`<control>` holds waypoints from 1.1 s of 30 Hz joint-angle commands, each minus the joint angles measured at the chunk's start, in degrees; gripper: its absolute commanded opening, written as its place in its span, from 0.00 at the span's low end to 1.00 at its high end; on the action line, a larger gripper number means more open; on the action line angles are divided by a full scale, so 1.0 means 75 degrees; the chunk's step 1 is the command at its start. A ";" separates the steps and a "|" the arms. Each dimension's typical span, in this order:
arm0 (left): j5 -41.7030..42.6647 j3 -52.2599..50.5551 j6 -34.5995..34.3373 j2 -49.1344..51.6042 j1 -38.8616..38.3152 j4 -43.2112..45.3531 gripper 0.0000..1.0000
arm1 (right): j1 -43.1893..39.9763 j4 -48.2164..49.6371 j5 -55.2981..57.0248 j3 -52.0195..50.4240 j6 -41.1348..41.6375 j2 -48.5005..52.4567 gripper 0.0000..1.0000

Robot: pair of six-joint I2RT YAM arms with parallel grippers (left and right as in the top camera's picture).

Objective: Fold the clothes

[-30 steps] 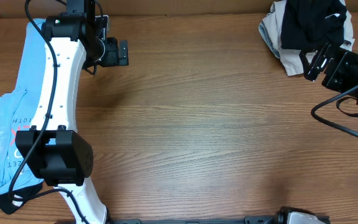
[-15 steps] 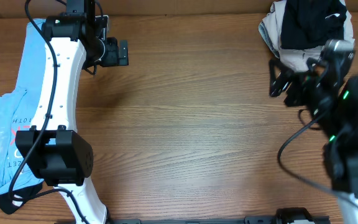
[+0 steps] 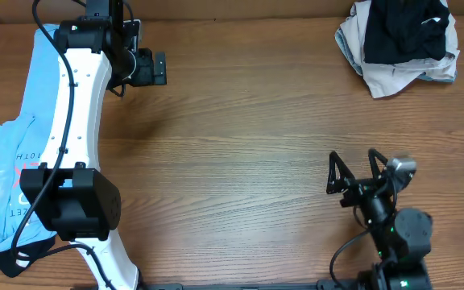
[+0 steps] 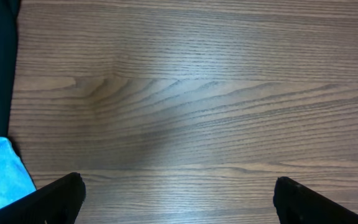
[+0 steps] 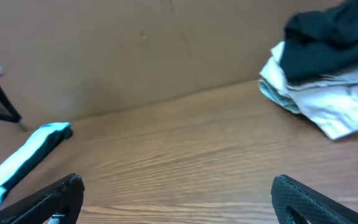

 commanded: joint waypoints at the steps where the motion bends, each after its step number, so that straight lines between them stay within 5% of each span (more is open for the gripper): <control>1: 0.0055 0.0009 0.0169 0.0079 -0.0032 0.0003 1.00 | 0.0029 0.0134 0.0443 -0.0548 0.0128 -0.0548 1.00; 33: 0.0055 0.0009 0.0169 0.0079 -0.0032 0.0003 1.00 | 0.0029 -0.0303 0.0493 -0.1376 0.0134 -0.1498 1.00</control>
